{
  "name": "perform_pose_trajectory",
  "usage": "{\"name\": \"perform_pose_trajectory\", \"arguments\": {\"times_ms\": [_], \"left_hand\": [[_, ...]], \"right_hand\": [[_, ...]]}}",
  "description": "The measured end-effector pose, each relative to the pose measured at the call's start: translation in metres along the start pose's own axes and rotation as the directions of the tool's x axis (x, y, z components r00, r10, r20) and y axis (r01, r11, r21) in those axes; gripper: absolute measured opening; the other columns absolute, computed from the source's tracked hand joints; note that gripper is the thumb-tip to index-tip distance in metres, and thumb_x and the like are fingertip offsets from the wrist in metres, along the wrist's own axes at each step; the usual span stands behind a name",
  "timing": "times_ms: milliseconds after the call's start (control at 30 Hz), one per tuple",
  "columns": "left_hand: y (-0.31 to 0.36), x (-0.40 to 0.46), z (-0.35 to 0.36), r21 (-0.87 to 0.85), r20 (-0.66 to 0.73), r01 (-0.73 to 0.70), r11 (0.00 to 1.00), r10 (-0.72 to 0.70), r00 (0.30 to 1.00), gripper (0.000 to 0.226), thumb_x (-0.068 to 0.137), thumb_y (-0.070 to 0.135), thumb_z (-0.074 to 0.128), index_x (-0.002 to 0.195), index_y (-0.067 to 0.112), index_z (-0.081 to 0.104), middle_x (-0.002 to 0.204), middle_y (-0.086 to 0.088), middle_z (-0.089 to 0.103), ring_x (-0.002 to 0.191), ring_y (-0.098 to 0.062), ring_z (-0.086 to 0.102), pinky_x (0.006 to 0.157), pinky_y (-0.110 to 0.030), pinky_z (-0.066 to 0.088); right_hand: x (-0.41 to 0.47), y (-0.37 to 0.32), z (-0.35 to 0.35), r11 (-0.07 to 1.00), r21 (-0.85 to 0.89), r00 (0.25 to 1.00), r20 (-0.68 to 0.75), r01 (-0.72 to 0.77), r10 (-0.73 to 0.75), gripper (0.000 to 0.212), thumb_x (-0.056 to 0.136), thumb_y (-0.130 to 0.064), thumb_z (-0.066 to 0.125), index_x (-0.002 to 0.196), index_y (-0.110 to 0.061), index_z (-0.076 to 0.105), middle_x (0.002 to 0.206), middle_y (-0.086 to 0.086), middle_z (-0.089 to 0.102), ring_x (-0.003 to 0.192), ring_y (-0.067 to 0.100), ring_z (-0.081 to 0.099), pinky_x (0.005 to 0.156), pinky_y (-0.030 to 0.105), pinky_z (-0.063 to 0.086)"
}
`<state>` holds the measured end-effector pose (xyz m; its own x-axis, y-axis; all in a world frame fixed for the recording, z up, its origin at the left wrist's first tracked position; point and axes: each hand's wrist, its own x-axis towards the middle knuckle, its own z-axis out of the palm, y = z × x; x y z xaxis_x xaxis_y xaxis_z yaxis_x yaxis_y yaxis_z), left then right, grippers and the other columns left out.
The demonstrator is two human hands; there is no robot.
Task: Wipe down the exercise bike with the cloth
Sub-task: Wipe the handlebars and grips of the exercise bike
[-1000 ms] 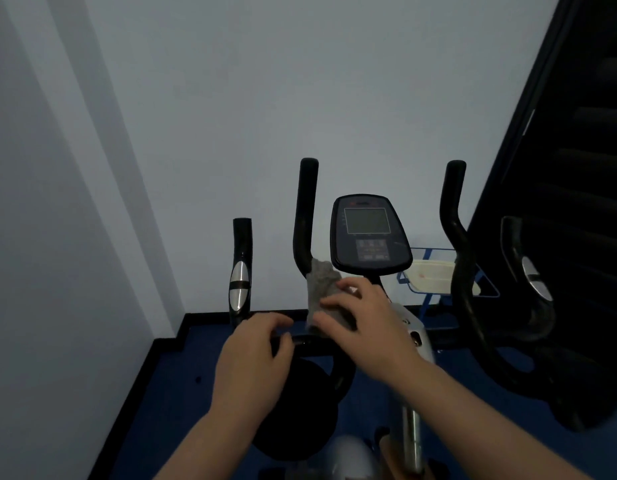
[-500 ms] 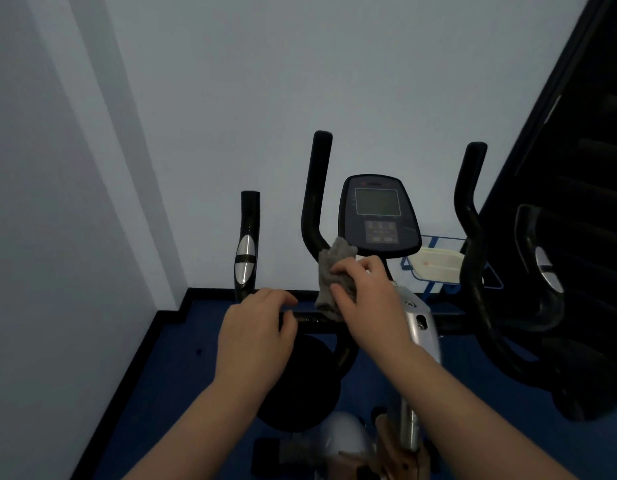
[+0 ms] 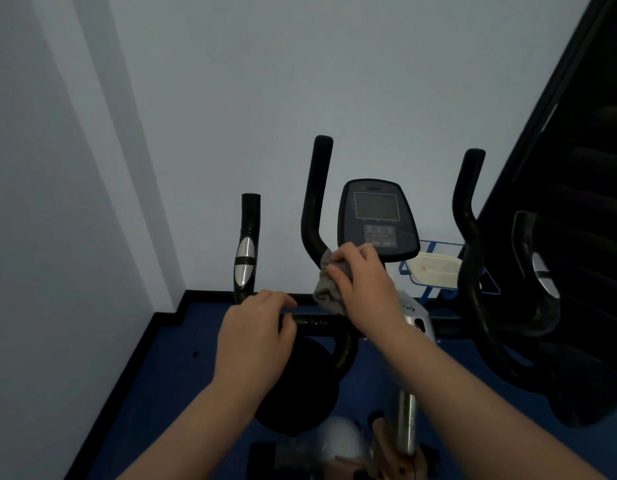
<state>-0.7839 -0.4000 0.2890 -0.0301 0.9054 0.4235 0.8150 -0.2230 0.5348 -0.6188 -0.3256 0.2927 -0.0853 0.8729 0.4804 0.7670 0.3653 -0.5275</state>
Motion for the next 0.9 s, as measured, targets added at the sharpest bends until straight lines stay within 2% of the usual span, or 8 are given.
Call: {"name": "perform_pose_trajectory", "arguments": {"times_ms": [67, 233, 400, 500, 600, 700, 800, 900], "left_hand": [[-0.001, 0.000, 0.001, 0.002, 0.006, -0.001, 1.000, 0.001, 1.000, 0.018, 0.087, 0.015, 0.063, 0.103, 0.021, 0.070, 0.102, 0.010, 0.067, 0.089, -0.010, 0.062, 0.080, -0.037, 0.051], [-0.003, 0.001, 0.003, -0.002, 0.024, -0.022, 1.000, 0.022, 0.999, 0.016, 0.091, 0.022, 0.059, 0.103, 0.024, 0.069, 0.101, 0.013, 0.065, 0.090, -0.006, 0.057, 0.081, -0.030, 0.047], [-0.004, 0.003, 0.006, 0.037, 0.042, -0.058, 0.998, 0.056, 0.998, 0.014, 0.090, 0.019, 0.061, 0.100, 0.022, 0.070, 0.099, 0.011, 0.067, 0.090, -0.009, 0.058, 0.082, -0.030, 0.046], [-0.005, 0.003, 0.006, 0.036, 0.054, -0.053, 0.998, 0.051, 0.997, 0.015, 0.089, 0.019, 0.061, 0.100, 0.021, 0.071, 0.099, 0.010, 0.067, 0.091, -0.011, 0.059, 0.082, -0.031, 0.045], [-0.007, 0.002, 0.007, 0.031, 0.037, -0.047, 0.998, 0.046, 0.998, 0.014, 0.088, 0.019, 0.062, 0.099, 0.022, 0.071, 0.098, 0.011, 0.067, 0.090, -0.010, 0.059, 0.081, -0.029, 0.044], [-0.007, 0.002, 0.008, 0.021, 0.020, -0.049, 0.999, 0.048, 0.999, 0.014, 0.087, 0.017, 0.063, 0.098, 0.022, 0.071, 0.097, 0.011, 0.068, 0.089, -0.010, 0.059, 0.081, -0.028, 0.043], [-0.007, 0.003, 0.007, 0.026, 0.027, -0.056, 0.998, 0.055, 0.998, 0.014, 0.087, 0.017, 0.064, 0.098, 0.021, 0.071, 0.097, 0.009, 0.068, 0.089, -0.011, 0.060, 0.081, -0.029, 0.045], [-0.007, 0.004, 0.007, 0.027, 0.039, -0.051, 0.998, 0.050, 0.998, 0.015, 0.087, 0.016, 0.063, 0.099, 0.020, 0.072, 0.097, 0.008, 0.069, 0.090, -0.013, 0.060, 0.080, -0.031, 0.047]], "right_hand": [[0.010, -0.002, -0.003, 0.998, 0.045, 0.999, 0.021, -0.035, 0.035, 0.011, 0.096, -0.032, 0.054, 0.101, -0.022, 0.053, 0.100, -0.002, 0.044, 0.087, 0.019, 0.052, 0.070, 0.034, 0.046], [-0.016, -0.001, -0.005, 0.998, -0.048, 0.999, 0.046, -0.027, 0.029, 0.016, 0.097, -0.037, 0.049, 0.098, -0.022, 0.047, 0.098, -0.002, 0.046, 0.082, 0.019, 0.052, 0.067, 0.037, 0.047], [-0.013, -0.001, -0.021, 0.997, -0.074, 0.981, 0.189, -0.035, 0.048, 0.019, 0.097, -0.037, 0.050, 0.089, -0.022, 0.042, 0.091, -0.001, 0.050, 0.081, 0.021, 0.054, 0.070, 0.040, 0.046], [-0.003, -0.013, -0.015, 0.992, -0.114, 0.992, 0.108, -0.052, 0.064, 0.019, 0.097, -0.035, 0.051, 0.094, -0.018, 0.044, 0.096, 0.001, 0.048, 0.081, 0.023, 0.052, 0.066, 0.037, 0.042], [-0.045, -0.009, -0.003, 0.994, -0.003, 0.994, -0.023, -0.110, 0.110, 0.016, 0.098, -0.032, 0.051, 0.095, -0.017, 0.047, 0.100, -0.001, 0.048, 0.083, 0.017, 0.052, 0.068, 0.036, 0.044], [-0.095, -0.001, -0.001, 0.981, 0.158, 0.992, -0.032, -0.114, 0.121, 0.010, 0.095, -0.032, 0.053, 0.089, -0.024, 0.049, 0.095, -0.012, 0.050, 0.085, 0.000, 0.051, 0.069, 0.015, 0.042], [-0.084, -0.001, -0.012, 0.978, 0.185, 0.995, 0.033, -0.094, 0.090, 0.012, 0.093, -0.037, 0.052, 0.084, -0.031, 0.046, 0.091, -0.014, 0.049, 0.084, -0.002, 0.050, 0.069, 0.020, 0.044], [-0.048, -0.010, -0.020, 0.983, 0.160, 0.994, -0.047, -0.090, 0.099, 0.012, 0.095, -0.034, 0.054, 0.087, -0.026, 0.048, 0.092, -0.010, 0.046, 0.079, 0.004, 0.050, 0.066, 0.028, 0.044]]}}
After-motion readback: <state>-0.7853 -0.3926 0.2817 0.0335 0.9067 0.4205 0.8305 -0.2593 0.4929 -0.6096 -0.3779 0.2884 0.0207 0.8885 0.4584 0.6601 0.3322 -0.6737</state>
